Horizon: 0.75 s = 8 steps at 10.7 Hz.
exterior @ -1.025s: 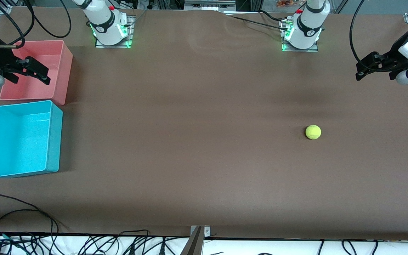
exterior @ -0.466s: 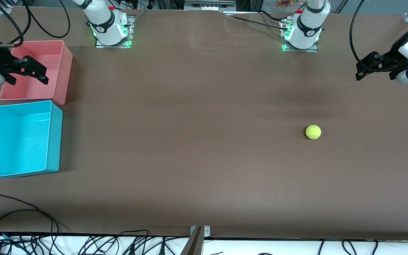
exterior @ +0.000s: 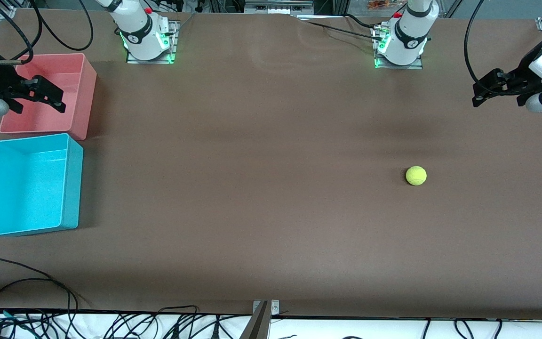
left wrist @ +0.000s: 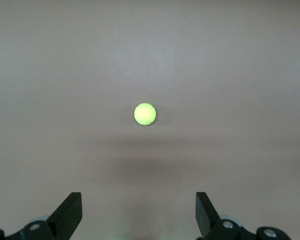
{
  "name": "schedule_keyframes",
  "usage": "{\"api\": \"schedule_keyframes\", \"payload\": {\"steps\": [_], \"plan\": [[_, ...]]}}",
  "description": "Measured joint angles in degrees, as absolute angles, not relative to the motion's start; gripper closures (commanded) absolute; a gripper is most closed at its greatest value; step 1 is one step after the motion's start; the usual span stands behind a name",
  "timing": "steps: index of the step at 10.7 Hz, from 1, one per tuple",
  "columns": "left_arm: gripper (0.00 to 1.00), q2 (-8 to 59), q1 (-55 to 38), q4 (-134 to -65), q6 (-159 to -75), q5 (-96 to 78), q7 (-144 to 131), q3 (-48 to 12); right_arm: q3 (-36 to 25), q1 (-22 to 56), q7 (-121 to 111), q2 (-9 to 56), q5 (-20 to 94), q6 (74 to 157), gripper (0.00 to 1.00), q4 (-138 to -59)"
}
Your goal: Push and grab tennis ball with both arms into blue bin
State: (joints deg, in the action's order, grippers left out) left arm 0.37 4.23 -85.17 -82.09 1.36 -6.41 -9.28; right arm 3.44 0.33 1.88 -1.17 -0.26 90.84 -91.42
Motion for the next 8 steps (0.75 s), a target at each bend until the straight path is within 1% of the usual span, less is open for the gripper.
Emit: {"api": "schedule_keyframes", "payload": {"steps": [8], "plan": [[0.00, 0.34, 4.15, -85.24, -82.09, 1.38, -6.41, -10.57, 3.59, 0.35, 1.82, -1.18, -0.26, 90.81, 0.00, -91.46]]}}
